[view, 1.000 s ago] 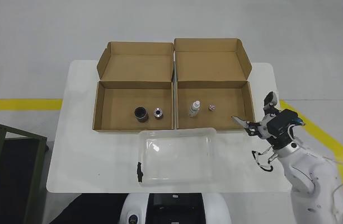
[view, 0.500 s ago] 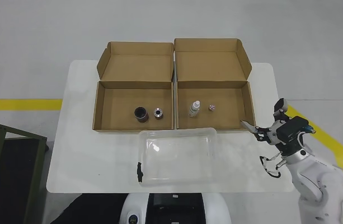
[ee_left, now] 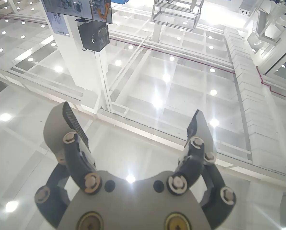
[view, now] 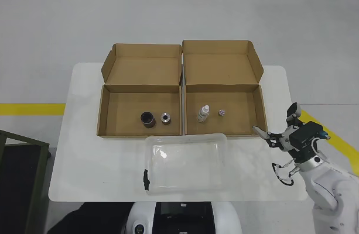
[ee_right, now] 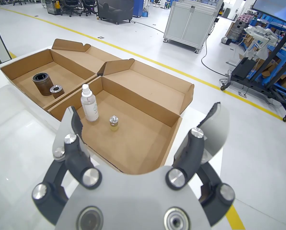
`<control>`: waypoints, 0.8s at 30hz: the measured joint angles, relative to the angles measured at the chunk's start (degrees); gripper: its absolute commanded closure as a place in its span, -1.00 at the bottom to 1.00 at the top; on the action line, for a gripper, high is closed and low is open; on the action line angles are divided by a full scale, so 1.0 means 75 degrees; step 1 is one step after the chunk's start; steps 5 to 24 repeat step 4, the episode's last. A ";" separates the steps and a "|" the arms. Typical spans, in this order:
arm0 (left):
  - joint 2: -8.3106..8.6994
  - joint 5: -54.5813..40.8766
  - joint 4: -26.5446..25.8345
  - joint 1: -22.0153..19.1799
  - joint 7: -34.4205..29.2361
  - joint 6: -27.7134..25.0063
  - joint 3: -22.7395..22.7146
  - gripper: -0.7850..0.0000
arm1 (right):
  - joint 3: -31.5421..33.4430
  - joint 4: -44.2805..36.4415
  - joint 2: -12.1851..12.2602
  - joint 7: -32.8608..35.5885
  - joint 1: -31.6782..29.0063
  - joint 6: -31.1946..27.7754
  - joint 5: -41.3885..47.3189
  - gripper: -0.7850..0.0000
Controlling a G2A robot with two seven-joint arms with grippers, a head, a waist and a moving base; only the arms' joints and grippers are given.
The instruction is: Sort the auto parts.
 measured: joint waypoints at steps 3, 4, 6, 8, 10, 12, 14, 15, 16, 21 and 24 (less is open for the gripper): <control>0.0000 0.0000 0.0000 0.0000 0.0000 0.0000 0.0000 -1.00 | 0.0000 0.0000 0.0000 0.0000 0.0000 0.0000 0.0000 -1.00; 0.0000 0.0000 0.0000 0.0000 0.0000 0.0000 0.0000 -1.00 | 0.0000 0.0000 0.0000 0.0000 0.0000 0.0000 0.0000 -1.00; 0.0000 0.0000 0.0000 0.0000 0.0000 0.0000 0.0000 -1.00 | 0.0000 0.0000 0.0000 0.0000 0.0000 0.0000 0.0000 -1.00; 0.0000 0.0000 0.0000 0.0000 0.0000 0.0000 0.0000 -1.00 | 0.0000 0.0000 0.0000 0.0000 0.0000 0.0000 0.0000 -1.00; 0.0000 0.0000 0.0000 0.0000 0.0000 0.0000 0.0000 -1.00 | 0.0000 0.0000 0.0000 0.0000 0.0000 0.0000 0.0000 -1.00; 0.0000 0.0000 0.0000 0.0000 0.0000 0.0000 0.0000 -1.00 | 0.0000 0.0000 0.0000 0.0000 0.0000 0.0000 0.0000 -1.00; 0.0000 0.0000 0.0000 0.0000 0.0000 0.0000 0.0000 -1.00 | 0.0000 0.0000 0.0000 0.0000 0.0000 0.0000 0.0000 -1.00; 0.0000 0.0000 0.0000 0.0000 0.0000 0.0000 0.0000 -1.00 | 0.0000 0.0000 0.0000 0.0000 0.0000 0.0000 0.0000 -1.00; 0.0000 0.0000 0.0000 0.0000 0.0000 0.0000 0.0000 -1.00 | 0.0000 0.0000 0.0000 0.0000 0.0000 0.0000 0.0000 -1.00; 0.0000 0.0000 0.0000 0.0000 0.0000 0.0000 0.0000 -1.00 | 0.0000 0.0000 0.0000 0.0000 0.0000 0.0000 0.0000 -1.00; 0.0000 0.0000 0.0000 0.0000 0.0000 0.0000 0.0000 -1.00 | 0.0000 0.0000 0.0000 0.0000 0.0000 0.0000 0.0000 -1.00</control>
